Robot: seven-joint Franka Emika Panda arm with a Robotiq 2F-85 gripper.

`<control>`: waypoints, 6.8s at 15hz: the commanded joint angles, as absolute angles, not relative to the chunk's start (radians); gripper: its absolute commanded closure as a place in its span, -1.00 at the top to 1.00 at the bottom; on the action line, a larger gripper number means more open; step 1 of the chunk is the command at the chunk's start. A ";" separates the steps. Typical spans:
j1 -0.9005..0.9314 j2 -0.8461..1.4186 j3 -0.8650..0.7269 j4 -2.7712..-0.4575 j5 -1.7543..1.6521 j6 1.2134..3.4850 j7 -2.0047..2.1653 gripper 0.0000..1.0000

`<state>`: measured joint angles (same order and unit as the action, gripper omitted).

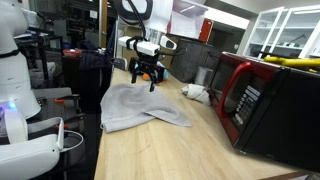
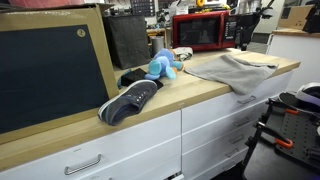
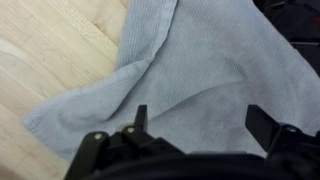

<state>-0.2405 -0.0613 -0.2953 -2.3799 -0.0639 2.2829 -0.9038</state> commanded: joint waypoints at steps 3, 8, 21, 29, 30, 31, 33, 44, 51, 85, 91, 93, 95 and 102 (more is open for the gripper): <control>-0.242 0.063 -0.264 -2.313 -0.160 2.365 -0.659 1.00; -0.249 0.125 -0.275 -2.268 -0.321 2.351 -0.440 1.00; -0.268 0.228 -0.293 -2.262 -0.397 2.419 -0.169 1.00; -0.271 0.241 -0.375 -2.215 -0.578 2.454 -0.056 1.00; -0.273 0.242 -0.386 -2.208 -0.609 2.458 -0.044 1.00; -0.276 0.246 -0.392 -2.205 -0.636 2.463 -0.031 1.00; -0.285 0.249 -0.400 -2.201 -0.677 2.477 -0.017 1.00; -0.316 0.196 -0.322 -2.236 -0.325 2.433 -0.191 1.00; -0.327 0.184 -0.306 -2.242 -0.288 2.264 -0.341 1.00; -0.366 0.359 -0.344 -1.974 -0.344 2.495 -0.417 -0.99; -0.385 0.468 -0.381 -1.873 -0.473 2.566 -0.393 -0.42; -0.415 0.471 -0.351 -1.848 -0.418 2.533 -0.436 -0.15; -0.456 0.449 -0.293 -1.841 -0.315 2.469 -0.505 0.17; -0.488 0.336 -0.153 -1.905 -0.002 2.168 -0.753 1.00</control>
